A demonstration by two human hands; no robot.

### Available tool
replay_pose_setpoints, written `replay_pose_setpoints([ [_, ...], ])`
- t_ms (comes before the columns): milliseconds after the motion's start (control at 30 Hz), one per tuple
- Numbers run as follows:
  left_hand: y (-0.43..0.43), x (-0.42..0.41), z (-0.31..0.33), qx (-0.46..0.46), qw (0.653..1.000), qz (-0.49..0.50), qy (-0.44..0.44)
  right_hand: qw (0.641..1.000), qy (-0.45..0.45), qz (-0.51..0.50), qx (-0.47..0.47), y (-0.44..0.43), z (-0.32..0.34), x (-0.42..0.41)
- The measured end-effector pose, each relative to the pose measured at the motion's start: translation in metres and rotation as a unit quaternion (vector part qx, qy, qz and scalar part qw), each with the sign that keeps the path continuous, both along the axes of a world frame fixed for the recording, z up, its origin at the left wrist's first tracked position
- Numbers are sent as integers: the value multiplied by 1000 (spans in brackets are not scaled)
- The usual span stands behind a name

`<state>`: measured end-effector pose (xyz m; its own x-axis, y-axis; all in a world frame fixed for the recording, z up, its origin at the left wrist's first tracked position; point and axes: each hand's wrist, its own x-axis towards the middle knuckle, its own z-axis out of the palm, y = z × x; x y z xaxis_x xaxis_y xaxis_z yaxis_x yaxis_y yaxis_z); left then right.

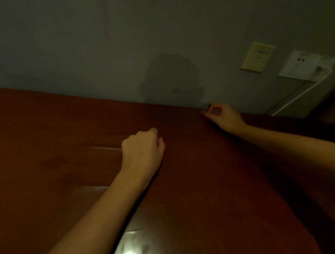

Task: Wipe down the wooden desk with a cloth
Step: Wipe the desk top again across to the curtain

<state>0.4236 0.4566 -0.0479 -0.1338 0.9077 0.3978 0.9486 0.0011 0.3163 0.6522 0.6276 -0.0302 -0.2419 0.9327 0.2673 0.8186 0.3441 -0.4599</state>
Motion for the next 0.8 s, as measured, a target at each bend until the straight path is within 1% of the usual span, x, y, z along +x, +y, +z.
replay_pose_setpoints([
  [33,1,0,0,-2,1000,-1,1,999,-14,-47,14,17,-3,-7],
  [100,1,-1,0,-7,1000,-6,-2,994,-43,-96,26,36,-7,-32],
  [167,1,-1,1,-7,1000,-9,-3,993,-60,-91,40,38,-6,-64],
  [233,-1,-1,2,-7,1000,-4,-7,998,-43,-28,47,26,-7,-93],
  [300,-1,-2,2,-9,1000,3,-10,996,-35,64,51,-7,-7,-106],
  [367,-1,-2,1,-7,1000,8,-7,981,-26,191,37,-47,-7,-89],
  [400,-1,-2,1,-6,1000,7,-6,971,-18,235,27,-58,-6,-70],
  [433,-1,-2,1,-6,1000,5,-5,969,-7,248,12,-61,-3,-50],
  [467,-1,-2,0,-6,1000,1,-4,974,6,226,-2,-54,0,-28],
  [533,-2,0,1,-4,1000,-4,1,993,2,121,-9,-23,2,7],
  [600,0,0,2,-6,1000,-2,9,999,-50,-1,15,15,1,15],
  [667,0,-1,2,-15,1000,-1,7,994,-84,-69,28,40,-5,-3],
  [700,-1,-1,2,-16,1000,0,6,992,-96,-80,33,45,-6,-17],
  [733,-1,-1,3,-14,1000,3,7,992,-96,-72,37,45,-6,-30],
  [800,-1,-1,3,-10,1000,12,12,995,-80,-8,56,30,-6,-51],
])
